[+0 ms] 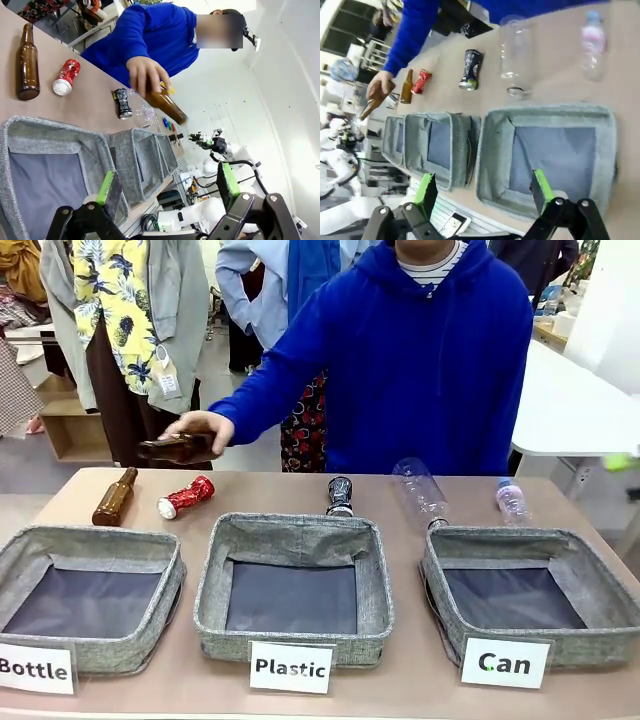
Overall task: Sort the can waste into the basket.
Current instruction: Pick up the can waste from the table and place it in the right Fabric basket.
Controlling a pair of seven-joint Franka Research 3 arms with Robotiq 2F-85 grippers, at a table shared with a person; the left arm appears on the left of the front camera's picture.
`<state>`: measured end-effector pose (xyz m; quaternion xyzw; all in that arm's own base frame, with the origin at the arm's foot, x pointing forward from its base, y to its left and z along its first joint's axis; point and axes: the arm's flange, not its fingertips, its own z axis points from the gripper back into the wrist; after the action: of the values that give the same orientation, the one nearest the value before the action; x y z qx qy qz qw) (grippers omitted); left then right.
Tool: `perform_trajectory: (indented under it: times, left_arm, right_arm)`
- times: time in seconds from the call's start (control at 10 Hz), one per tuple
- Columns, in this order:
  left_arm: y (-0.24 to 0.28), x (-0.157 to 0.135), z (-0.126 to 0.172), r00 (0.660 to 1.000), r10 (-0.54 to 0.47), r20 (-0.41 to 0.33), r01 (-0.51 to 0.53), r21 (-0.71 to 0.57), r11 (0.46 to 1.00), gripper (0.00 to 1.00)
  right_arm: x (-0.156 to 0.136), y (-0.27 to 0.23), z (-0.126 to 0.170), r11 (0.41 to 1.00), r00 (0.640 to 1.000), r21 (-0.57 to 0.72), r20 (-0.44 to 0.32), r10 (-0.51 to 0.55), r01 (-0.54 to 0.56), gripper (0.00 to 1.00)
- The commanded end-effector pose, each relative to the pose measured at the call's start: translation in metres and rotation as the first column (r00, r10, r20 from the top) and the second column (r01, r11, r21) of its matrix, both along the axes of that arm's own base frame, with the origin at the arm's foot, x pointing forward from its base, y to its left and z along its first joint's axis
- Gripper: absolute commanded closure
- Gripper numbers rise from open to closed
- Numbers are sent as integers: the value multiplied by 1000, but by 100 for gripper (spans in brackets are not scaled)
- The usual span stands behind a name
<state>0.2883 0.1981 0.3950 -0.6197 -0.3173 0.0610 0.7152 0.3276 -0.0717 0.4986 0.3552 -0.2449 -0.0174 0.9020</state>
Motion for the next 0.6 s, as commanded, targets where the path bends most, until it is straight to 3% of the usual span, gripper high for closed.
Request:
perform_trajectory:
  times: [0.0,0.2,0.5]
  left_arm:
    - [0,0,0,1000,0,0,0,0,1000,0]
    - [78,-45,40,983,142,120,-127,-124,984,0]
    - [148,-95,52,960,228,161,-153,-380,912,0]
  right_arm:
    - [2,76,-3,994,999,-107,33,19,-15,0]
    - [25,140,0,981,999,-194,27,27,-21,0]
    - [59,240,0,957,994,-291,107,32,1,0]
